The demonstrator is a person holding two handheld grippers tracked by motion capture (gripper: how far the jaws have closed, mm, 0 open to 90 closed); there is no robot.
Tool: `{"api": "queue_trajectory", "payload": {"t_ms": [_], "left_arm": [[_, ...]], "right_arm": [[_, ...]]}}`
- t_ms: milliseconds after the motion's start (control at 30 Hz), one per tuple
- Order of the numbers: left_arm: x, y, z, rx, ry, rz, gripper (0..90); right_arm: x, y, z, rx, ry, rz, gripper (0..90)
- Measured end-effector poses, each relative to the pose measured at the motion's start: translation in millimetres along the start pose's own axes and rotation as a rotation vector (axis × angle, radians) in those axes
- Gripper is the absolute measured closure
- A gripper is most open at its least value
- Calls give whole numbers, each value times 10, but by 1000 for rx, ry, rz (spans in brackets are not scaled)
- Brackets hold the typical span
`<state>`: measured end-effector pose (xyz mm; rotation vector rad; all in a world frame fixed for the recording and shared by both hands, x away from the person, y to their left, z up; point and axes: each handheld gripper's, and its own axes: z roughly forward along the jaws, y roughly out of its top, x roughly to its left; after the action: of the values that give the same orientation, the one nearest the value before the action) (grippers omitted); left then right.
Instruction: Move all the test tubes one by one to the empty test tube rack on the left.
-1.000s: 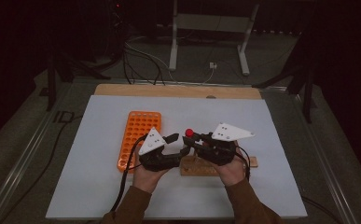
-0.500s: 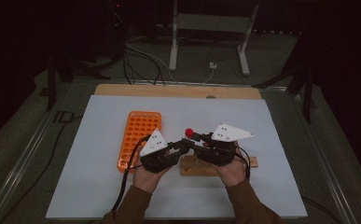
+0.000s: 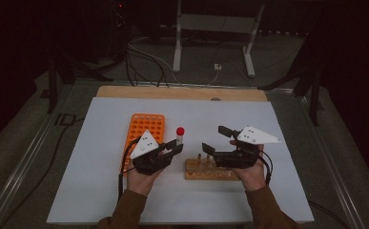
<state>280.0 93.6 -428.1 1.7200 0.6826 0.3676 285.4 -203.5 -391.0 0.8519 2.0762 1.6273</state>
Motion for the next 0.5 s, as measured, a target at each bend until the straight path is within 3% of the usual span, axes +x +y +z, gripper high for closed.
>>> {"api": "queue_trajectory", "payload": {"t_ms": [500], "left_arm": [[164,-265,-288,9,65,-22,749]], "right_arm": [[-262,-195,-303,16,-122,41,4]]}}
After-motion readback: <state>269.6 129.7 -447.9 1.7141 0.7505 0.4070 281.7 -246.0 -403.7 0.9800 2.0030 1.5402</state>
